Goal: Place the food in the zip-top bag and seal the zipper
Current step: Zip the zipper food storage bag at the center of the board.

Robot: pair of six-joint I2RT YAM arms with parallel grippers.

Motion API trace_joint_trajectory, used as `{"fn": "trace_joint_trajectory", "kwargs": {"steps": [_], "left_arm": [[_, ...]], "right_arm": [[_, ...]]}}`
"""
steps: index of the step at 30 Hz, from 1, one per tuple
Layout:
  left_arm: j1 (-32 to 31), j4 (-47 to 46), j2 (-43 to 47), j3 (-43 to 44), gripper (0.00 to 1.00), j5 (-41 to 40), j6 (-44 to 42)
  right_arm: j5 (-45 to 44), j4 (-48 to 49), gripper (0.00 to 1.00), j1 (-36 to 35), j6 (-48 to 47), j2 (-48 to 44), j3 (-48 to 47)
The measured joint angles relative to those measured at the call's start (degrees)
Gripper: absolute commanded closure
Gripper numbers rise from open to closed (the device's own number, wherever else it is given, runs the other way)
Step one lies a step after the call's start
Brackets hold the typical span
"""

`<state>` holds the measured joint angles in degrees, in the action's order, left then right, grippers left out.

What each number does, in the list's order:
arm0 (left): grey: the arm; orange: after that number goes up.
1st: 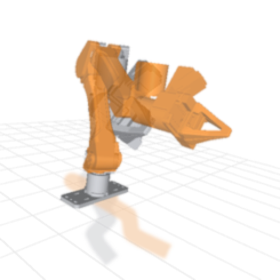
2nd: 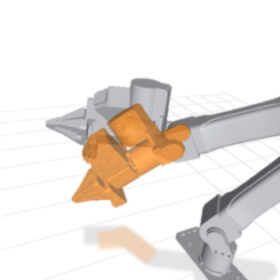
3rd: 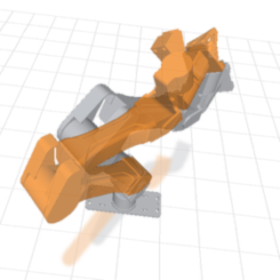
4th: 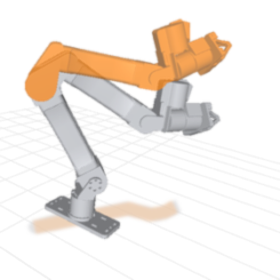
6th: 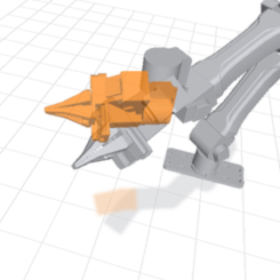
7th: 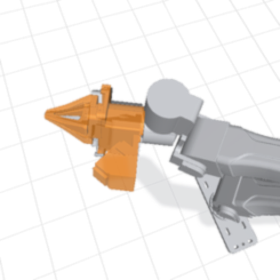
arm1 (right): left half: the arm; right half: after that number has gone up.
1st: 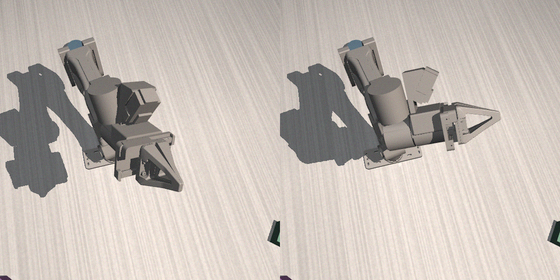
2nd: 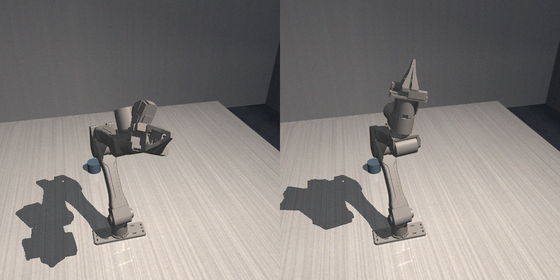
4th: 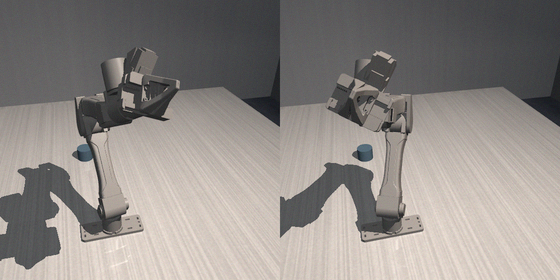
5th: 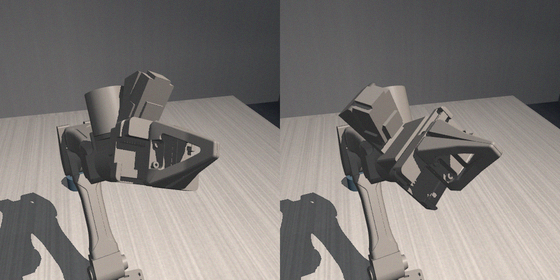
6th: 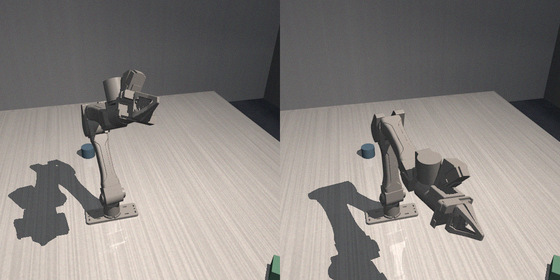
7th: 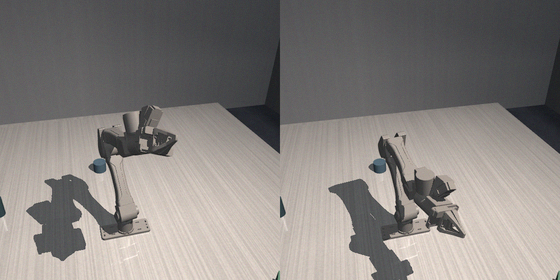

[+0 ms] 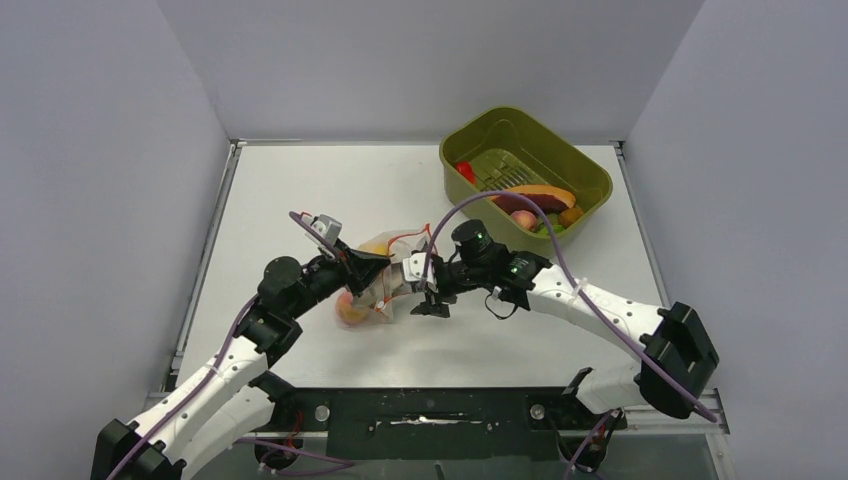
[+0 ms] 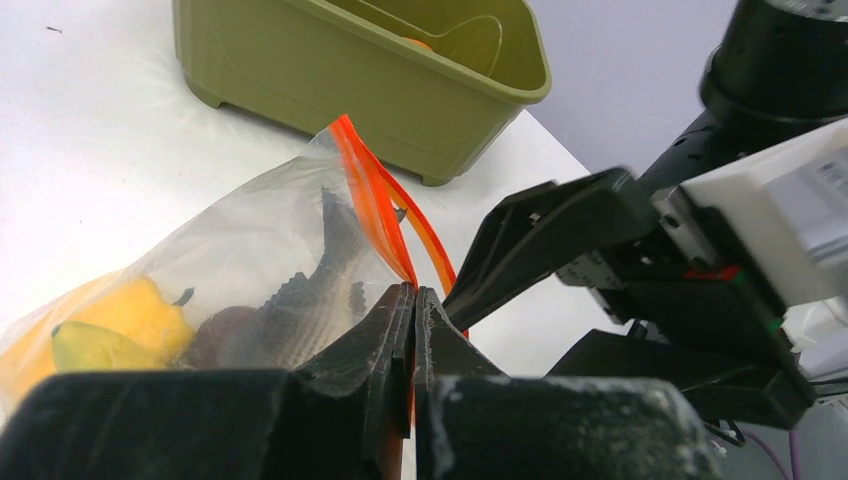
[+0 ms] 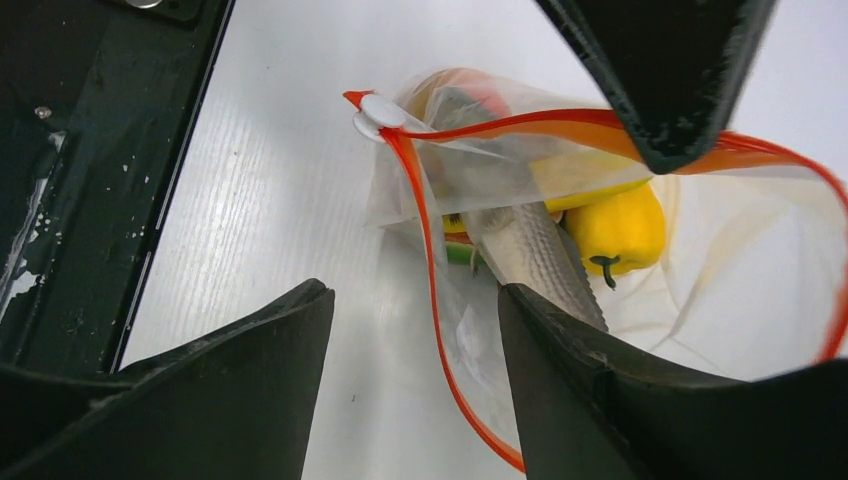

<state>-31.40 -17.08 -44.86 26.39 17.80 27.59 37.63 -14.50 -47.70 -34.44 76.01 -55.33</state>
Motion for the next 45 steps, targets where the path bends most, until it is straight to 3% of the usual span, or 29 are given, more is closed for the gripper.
{"fn": "trace_joint_trajectory", "kwargs": {"steps": [4, 8, 10, 12, 17, 22, 29, 45], "left_arm": [[0.0, 0.0, 0.1, 0.0, 1.00, 0.0, 0.0], [0.0, 0.0, 0.6, 0.0, 0.99, 0.1, 0.0], [0.0, 0.0, 1.0, 0.0, 0.84, 0.1, 0.0], [0.0, 0.1, 1.7, 0.0, 0.75, 0.1, -0.6], [0.0, 5.9, 4.3, 1.6, 0.62, -0.6, -8.0], [0.0, 13.0, 9.6, 2.8, 0.61, 1.1, -21.0], [0.0, 17.0, 19.0, 0.4, 0.60, 10.6, -36.7], [0.0, 14.6, 19.6, -4.8, 0.60, 12.4, -40.3]], "right_arm": [[0.0, 0.3, 0.47, -1.0, -1.8, 3.4, -0.1], [-0.2, 0.4, 0.74, -2.0, -2.7, 5.5, -1.6], [-0.3, 1.4, 0.93, -2.2, -2.3, 5.7, -2.0], [-0.4, 2.7, 1.00, -2.3, -1.2, 5.7, -2.2], [-2.2, 5.6, 1.00, -2.0, 4.9, 5.7, -2.4], [-1.5, 8.5, 1.00, 1.0, 13.3, 5.5, -2.4], [1.6, 14.8, 1.00, 6.1, 25.5, 3.8, -1.8], [7.1, 24.0, 1.00, 6.2, 38.6, 3.8, 0.1]]}}
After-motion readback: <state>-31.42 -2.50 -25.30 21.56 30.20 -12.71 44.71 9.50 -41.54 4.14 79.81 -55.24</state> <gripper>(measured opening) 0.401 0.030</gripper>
